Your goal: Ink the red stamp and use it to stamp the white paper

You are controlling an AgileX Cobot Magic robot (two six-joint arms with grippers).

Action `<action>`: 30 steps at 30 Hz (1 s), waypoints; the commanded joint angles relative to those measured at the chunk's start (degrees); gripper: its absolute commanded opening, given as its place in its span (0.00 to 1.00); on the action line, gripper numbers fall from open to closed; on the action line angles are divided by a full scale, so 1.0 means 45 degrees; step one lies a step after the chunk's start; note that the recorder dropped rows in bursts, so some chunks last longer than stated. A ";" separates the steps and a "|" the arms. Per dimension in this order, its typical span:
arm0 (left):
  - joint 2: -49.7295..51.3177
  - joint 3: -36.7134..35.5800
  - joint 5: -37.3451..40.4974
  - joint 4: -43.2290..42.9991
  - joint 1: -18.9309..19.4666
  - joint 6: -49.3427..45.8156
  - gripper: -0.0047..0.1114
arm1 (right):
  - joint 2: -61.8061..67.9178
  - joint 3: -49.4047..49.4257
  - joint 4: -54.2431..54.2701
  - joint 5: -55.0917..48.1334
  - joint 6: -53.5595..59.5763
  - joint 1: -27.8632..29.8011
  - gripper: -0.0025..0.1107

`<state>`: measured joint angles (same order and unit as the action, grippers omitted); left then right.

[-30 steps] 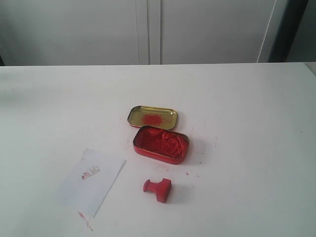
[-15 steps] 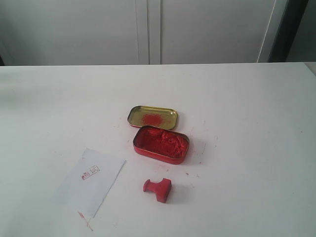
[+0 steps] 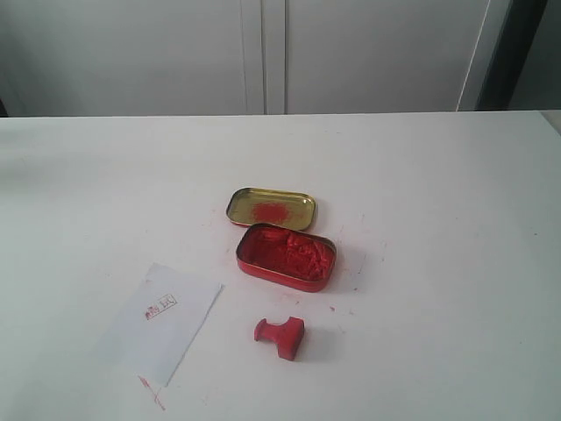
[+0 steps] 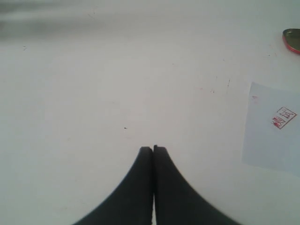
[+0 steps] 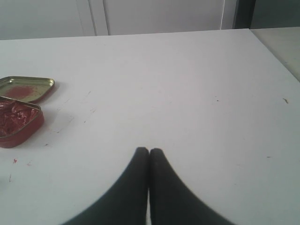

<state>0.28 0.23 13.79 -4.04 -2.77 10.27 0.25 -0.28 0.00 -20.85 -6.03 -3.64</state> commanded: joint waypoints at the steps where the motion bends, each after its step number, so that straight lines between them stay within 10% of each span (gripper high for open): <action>1: -0.0063 -0.0050 -0.0053 0.0016 0.0016 -0.0186 0.04 | -0.0056 0.0063 -0.0104 0.0185 -0.0056 0.0075 0.02; 30: -0.0063 -0.0050 -0.0110 0.1206 0.0016 -0.2281 0.04 | -0.0056 0.0063 -0.0104 0.0185 -0.0056 0.0075 0.02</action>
<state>0.28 0.23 13.54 1.20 -2.77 0.00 0.25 -0.28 0.00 -20.85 -6.04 -3.64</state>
